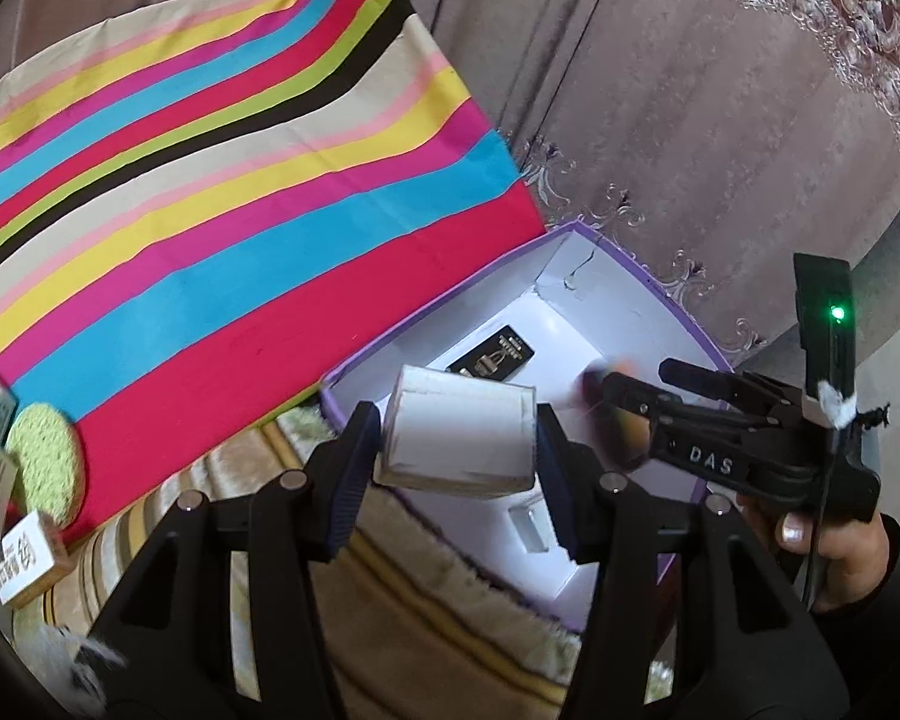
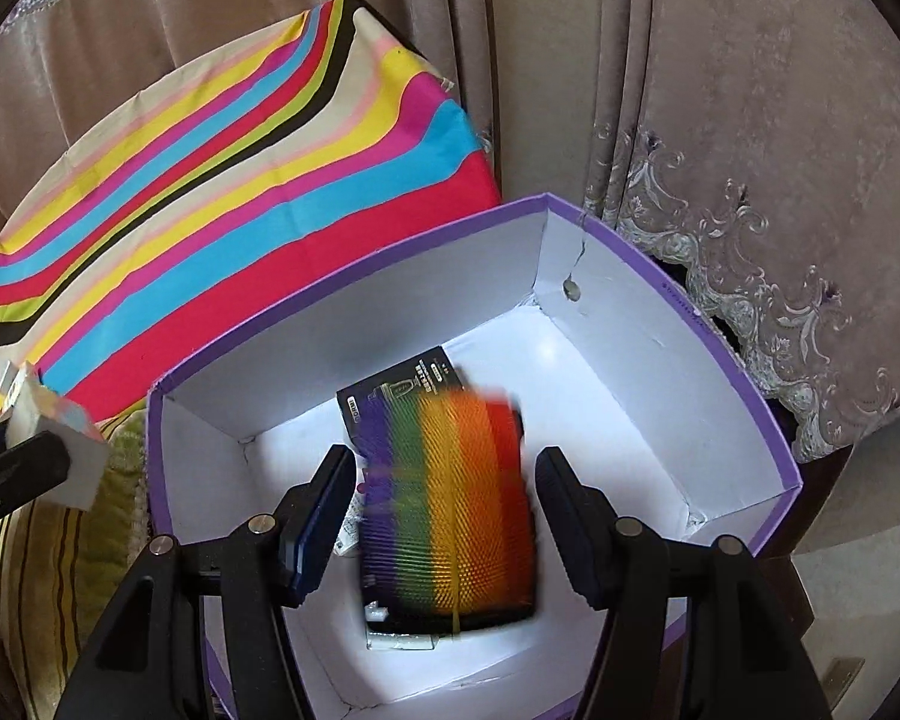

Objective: Organize objects
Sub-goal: 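Lower the rainbow bundle into the purple box and open the right gripper, then move both grippers back over the boxes on the cloth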

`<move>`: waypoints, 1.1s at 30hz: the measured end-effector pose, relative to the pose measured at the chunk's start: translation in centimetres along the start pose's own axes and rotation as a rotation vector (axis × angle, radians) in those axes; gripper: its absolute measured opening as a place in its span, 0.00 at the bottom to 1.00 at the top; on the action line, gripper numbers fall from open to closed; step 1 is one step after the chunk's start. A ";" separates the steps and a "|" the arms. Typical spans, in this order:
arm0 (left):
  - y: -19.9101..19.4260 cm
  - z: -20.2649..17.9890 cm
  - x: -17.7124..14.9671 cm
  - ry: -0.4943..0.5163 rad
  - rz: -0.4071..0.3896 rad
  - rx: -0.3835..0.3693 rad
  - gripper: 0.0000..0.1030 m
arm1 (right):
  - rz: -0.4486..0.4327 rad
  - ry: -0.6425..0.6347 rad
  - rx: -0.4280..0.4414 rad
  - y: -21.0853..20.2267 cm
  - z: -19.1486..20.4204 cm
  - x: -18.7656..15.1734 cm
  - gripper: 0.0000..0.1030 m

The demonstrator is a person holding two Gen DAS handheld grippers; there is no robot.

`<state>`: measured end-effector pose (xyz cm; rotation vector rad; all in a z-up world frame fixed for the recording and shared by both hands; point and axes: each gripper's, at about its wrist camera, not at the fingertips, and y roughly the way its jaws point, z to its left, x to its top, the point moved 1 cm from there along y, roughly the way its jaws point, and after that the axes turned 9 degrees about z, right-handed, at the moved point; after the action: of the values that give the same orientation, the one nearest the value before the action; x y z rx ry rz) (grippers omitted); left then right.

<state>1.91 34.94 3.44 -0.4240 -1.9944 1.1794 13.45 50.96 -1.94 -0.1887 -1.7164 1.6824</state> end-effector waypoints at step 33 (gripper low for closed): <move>-9.2 4.4 -3.9 -0.070 -0.281 0.383 0.85 | -0.213 -0.239 -0.007 -6.0 10.4 0.3 0.89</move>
<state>2.04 25.12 8.32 0.0890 -1.7585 1.3663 9.54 41.78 4.78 0.1936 -1.8431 1.5909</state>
